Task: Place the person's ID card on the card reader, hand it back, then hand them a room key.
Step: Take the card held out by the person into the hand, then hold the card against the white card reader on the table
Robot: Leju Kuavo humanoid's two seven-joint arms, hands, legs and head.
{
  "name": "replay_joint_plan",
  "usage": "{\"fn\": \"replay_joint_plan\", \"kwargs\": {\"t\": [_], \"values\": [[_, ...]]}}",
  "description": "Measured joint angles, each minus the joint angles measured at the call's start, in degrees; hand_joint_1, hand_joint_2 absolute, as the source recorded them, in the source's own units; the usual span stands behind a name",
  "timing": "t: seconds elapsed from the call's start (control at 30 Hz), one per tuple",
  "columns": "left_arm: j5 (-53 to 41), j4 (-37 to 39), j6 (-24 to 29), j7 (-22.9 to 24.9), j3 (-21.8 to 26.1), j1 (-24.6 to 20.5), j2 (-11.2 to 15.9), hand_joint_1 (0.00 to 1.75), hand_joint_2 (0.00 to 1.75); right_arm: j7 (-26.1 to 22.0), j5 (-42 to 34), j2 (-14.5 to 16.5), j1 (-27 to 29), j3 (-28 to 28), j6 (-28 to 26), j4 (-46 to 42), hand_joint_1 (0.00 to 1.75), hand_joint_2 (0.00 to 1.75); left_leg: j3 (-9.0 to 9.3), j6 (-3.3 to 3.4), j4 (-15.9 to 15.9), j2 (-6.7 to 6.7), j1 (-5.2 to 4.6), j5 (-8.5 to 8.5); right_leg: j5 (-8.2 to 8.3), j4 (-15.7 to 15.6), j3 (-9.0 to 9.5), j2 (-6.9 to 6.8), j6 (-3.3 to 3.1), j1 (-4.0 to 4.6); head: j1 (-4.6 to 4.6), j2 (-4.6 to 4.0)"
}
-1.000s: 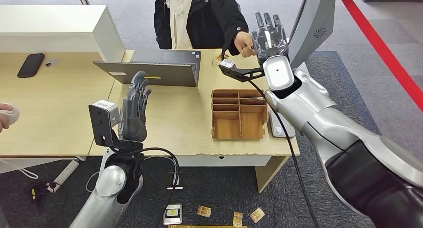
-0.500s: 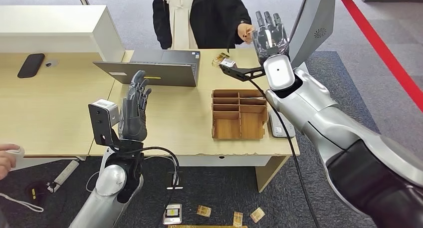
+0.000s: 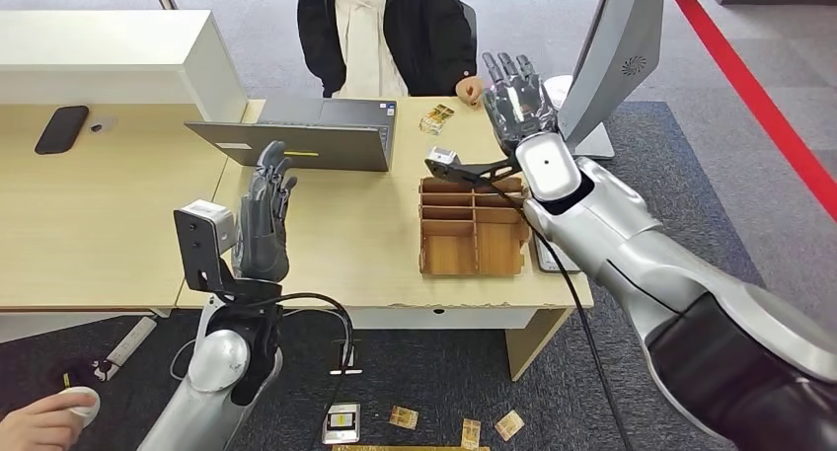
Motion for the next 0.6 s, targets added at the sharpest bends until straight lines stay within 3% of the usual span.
{"fn": "replay_joint_plan", "kwargs": {"t": [0.2, 0.6], "values": [[-0.63, -1.21, 0.61, 0.64, 0.13, 1.15, 0.4, 0.0, 0.0, -0.09, -1.03, -2.45, 4.8, 0.62, -0.01, -1.59, 1.75, 1.75, -0.01, 0.0, 0.0, -0.01, -0.02, 0.0, 0.0, 0.0, -0.01, 0.0, 0.0, -0.02, -0.01, 0.0], [-1.36, -2.36, 1.63, 1.17, 0.17, 1.7, 0.84, 0.0, 0.0, 1.61, -2.91, -4.95, 6.51, 0.75, -0.55, -3.17, 1.75, 1.75, 0.03, 0.0, 0.0, -0.02, 0.0, -0.01, -0.01, -0.02, 0.0, -0.01, 0.01, 0.0, -0.02, 0.0]]}}
